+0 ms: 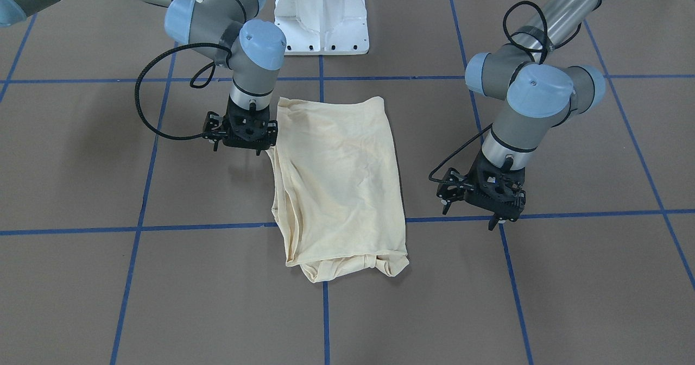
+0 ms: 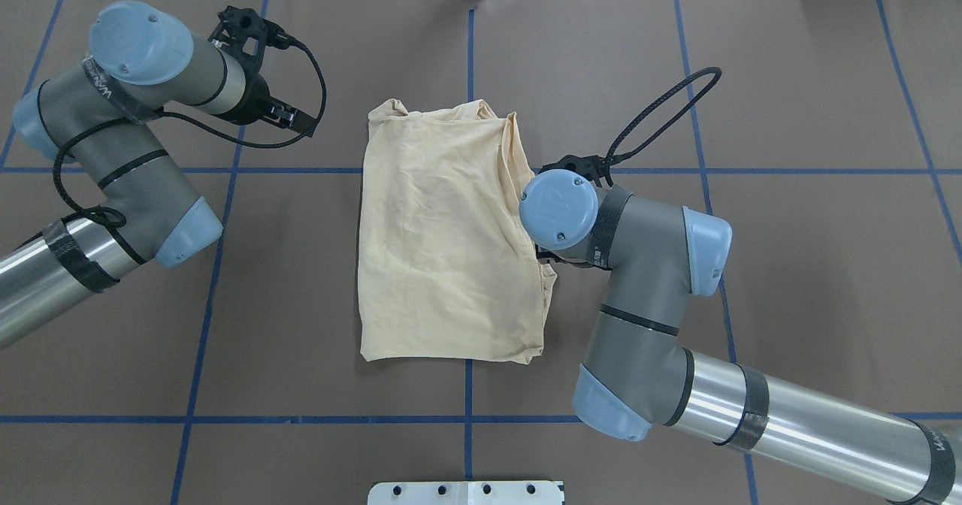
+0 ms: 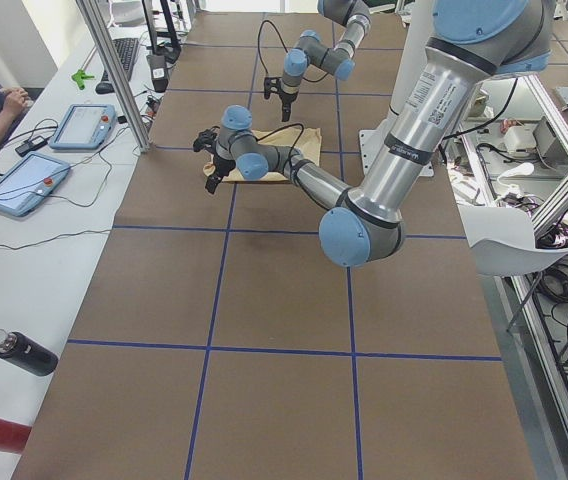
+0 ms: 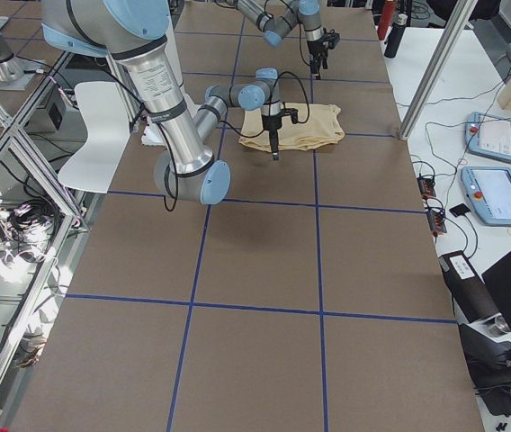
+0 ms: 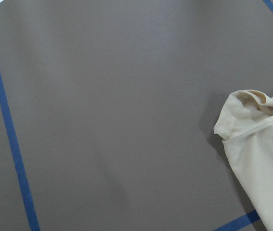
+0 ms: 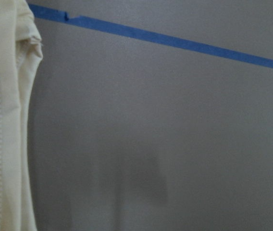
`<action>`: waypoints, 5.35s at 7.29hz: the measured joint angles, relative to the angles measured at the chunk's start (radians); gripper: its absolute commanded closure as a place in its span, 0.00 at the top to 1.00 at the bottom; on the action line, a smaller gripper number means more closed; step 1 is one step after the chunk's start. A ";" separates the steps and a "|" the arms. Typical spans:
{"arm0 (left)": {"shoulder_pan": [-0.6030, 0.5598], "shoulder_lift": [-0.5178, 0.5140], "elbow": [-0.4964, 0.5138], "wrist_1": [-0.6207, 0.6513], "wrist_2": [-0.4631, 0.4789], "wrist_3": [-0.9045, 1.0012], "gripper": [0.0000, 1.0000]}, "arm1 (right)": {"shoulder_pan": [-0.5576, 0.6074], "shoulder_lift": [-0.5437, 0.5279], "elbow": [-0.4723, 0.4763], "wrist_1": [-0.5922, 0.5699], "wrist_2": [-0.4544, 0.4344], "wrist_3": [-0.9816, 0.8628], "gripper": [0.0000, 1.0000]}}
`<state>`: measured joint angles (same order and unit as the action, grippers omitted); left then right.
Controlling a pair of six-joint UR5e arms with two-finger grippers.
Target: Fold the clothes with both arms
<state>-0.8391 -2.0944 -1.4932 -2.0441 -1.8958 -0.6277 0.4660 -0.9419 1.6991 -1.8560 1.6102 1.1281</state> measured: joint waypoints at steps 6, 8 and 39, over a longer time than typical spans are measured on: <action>0.158 0.195 -0.297 -0.001 -0.015 -0.353 1.00 | -0.038 -0.209 0.173 0.363 0.023 0.214 1.00; 0.314 0.214 -0.328 0.002 0.100 -0.523 1.00 | -0.046 -0.228 0.190 0.378 0.020 0.226 1.00; 0.520 0.162 -0.354 0.109 0.188 -0.659 0.00 | -0.131 -0.120 0.028 0.467 -0.073 0.442 0.00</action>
<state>-0.3191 -1.9321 -1.8473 -1.9356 -1.7075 -1.2870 0.3347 -1.0618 1.7267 -1.3892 1.5373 1.5698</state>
